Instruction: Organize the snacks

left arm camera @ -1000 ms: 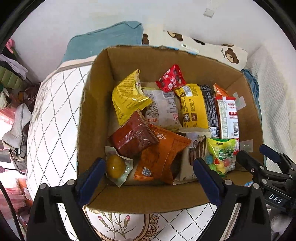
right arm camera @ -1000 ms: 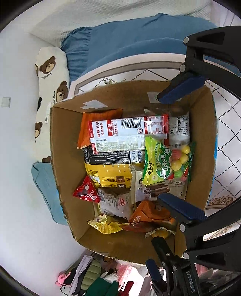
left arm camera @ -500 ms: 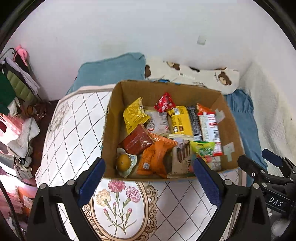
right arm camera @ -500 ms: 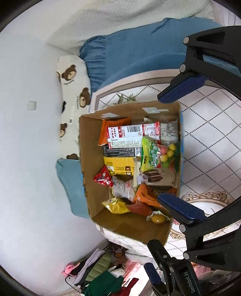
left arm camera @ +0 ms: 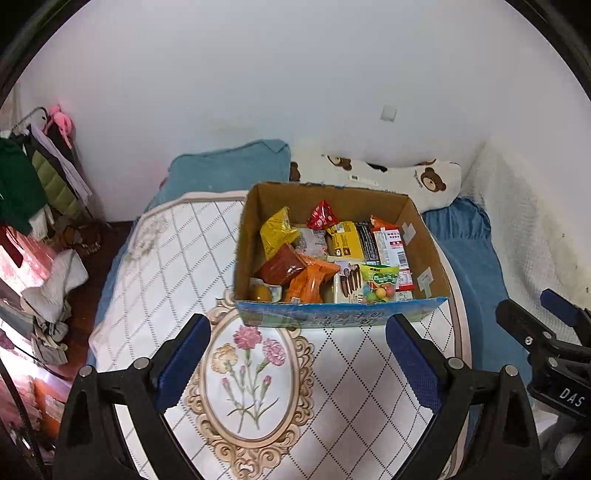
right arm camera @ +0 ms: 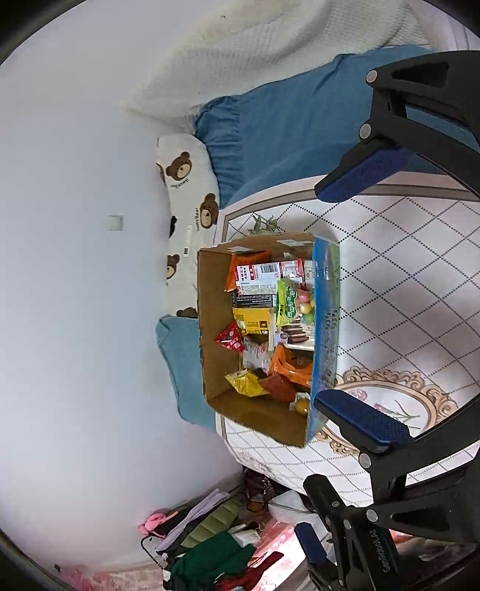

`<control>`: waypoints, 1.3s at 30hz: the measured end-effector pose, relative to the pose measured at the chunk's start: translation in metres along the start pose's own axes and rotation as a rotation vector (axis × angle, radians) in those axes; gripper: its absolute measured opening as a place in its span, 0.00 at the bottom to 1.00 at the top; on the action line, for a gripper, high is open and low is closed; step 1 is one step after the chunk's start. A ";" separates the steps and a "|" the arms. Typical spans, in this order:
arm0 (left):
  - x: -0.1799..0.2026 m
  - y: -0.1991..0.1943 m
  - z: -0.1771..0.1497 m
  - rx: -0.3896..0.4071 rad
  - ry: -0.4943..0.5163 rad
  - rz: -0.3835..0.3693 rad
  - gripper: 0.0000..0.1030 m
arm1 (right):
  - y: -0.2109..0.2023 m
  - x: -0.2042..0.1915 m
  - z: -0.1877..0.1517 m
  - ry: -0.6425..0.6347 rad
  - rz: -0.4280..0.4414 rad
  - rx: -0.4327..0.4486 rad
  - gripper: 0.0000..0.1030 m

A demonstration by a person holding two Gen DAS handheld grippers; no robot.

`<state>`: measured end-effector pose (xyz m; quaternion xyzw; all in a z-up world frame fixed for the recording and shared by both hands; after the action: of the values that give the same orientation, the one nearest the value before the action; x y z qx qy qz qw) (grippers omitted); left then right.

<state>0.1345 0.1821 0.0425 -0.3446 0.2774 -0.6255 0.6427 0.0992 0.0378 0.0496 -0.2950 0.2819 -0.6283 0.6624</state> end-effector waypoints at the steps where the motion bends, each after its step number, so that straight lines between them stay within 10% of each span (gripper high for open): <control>1: -0.001 -0.008 -0.002 0.013 0.007 0.005 0.94 | -0.009 -0.002 -0.002 -0.001 0.003 0.009 1.00; 17: -0.007 -0.066 -0.016 0.112 -0.001 -0.008 1.00 | -0.087 -0.021 -0.019 -0.035 0.030 0.091 1.00; 39: 0.005 0.013 0.011 0.059 0.001 0.056 1.00 | 0.002 0.001 0.007 0.023 -0.031 0.073 1.00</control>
<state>0.1512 0.1781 0.0389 -0.3174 0.2685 -0.6152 0.6698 0.1061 0.0370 0.0531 -0.2678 0.2617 -0.6517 0.6596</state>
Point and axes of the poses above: each gripper's, at about its wrist camera, not at the fingertips, and y roughly the way its jaws point, x to its right, z to its top, the point moved 2 cm from there along y, roughly the way its jaws point, and after that the axes turned 3 degrees about -y, right-handed, at the moved point
